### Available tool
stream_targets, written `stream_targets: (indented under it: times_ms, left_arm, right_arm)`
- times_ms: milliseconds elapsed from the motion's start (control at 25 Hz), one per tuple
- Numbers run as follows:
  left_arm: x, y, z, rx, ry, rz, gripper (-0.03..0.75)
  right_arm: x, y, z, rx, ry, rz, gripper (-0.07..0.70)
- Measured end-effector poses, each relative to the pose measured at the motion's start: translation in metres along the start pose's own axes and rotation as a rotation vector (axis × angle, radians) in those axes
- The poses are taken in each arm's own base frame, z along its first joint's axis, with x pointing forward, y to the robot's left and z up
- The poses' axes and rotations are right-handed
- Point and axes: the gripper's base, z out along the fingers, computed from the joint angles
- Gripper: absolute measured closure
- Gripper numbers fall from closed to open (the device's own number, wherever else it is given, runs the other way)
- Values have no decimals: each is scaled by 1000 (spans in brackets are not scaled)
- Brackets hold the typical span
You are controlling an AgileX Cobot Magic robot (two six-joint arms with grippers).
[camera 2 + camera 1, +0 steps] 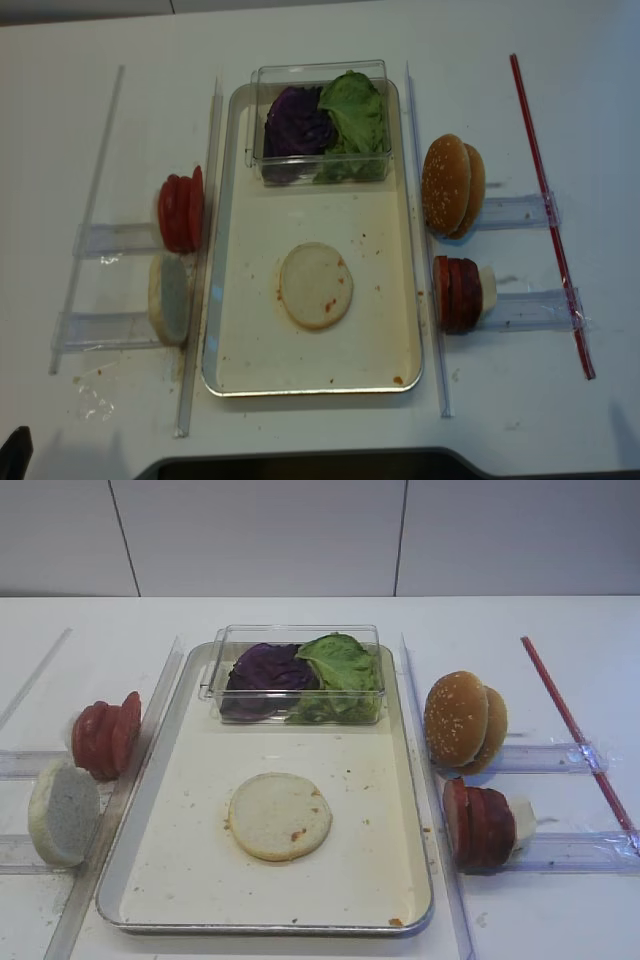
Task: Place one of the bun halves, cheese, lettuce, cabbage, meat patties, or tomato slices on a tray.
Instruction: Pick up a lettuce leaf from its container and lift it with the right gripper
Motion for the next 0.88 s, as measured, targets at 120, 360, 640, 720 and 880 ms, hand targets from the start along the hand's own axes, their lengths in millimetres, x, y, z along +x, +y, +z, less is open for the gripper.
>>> stream_targets:
  times_ms: [120,360,640,720,880]
  left_arm:
    - [0,0,0,0,0,0,279]
    - [0,0,0,0,0,0,279]
    - [0,0,0,0,0,0,279]
    - [0,0,0,0,0,0,279]
    - [0,0,0,0,0,0,279]
  right_arm:
    - [0,0,0,0,0,0,-62]
    - [0,0,0,0,0,-7,-62]
    - [-15,2,-14,-5,-67,-59,-62]
    - [-24,2,-16,-6,-57,-69,-62]
    - [-46,3,-14,-21,-5,-72,-62]
